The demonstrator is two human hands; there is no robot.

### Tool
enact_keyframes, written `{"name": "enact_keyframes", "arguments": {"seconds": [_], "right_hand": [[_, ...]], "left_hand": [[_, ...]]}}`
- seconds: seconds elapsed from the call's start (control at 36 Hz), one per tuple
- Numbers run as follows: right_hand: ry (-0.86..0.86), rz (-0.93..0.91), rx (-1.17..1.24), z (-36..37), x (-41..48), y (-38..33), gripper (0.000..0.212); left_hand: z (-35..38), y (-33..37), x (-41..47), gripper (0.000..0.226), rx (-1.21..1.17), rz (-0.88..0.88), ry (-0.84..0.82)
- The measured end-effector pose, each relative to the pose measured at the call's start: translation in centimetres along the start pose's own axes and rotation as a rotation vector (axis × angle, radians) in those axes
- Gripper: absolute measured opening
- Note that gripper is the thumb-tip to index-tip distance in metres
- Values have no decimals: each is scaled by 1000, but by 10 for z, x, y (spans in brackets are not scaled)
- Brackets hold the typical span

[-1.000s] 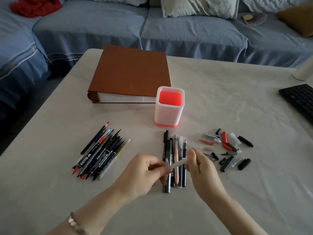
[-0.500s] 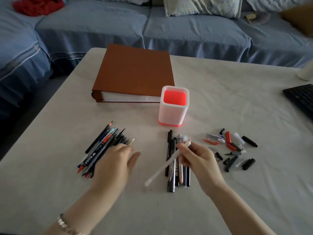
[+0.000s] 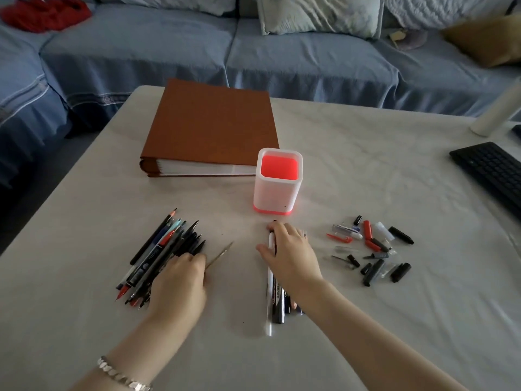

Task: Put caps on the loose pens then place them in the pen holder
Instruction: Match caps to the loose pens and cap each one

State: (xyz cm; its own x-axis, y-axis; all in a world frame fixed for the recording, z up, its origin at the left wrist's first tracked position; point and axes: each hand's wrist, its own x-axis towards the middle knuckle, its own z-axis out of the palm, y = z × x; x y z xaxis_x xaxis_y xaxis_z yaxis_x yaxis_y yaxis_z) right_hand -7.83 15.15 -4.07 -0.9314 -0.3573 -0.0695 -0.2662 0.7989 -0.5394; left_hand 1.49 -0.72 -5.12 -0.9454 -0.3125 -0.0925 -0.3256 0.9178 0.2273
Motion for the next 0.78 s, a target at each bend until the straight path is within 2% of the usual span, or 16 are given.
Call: {"name": "enact_keyframes", "arguments": {"seconds": [0.08, 0.25, 0.39, 0.53, 0.64, 0.69, 0.78], "right_hand": [[63, -73, -51, -1, -5, 4, 39], [208, -58, -71, -35, -22, 43, 24], [125, 42, -142, -57, -29, 86, 20], [36, 35, -307, -54, -35, 103, 20], [26, 29, -362, -51, -34, 103, 20], [81, 11, -312, -51, -34, 98, 19], [168, 36, 54, -59, -34, 79, 13]], "left_hand": [[-5, 8, 1, 12, -161, -60, 46], [-10, 25, 3, 14, -509, 17, 113], [-8, 33, -2, 10, -531, 58, 113], [-1, 31, -2, 13, -542, -34, 84], [-4, 30, -6, 14, -574, -35, 56], [-8, 30, -7, 9, -593, -13, 37], [-13, 32, -8, 13, -653, 31, -9]]}}
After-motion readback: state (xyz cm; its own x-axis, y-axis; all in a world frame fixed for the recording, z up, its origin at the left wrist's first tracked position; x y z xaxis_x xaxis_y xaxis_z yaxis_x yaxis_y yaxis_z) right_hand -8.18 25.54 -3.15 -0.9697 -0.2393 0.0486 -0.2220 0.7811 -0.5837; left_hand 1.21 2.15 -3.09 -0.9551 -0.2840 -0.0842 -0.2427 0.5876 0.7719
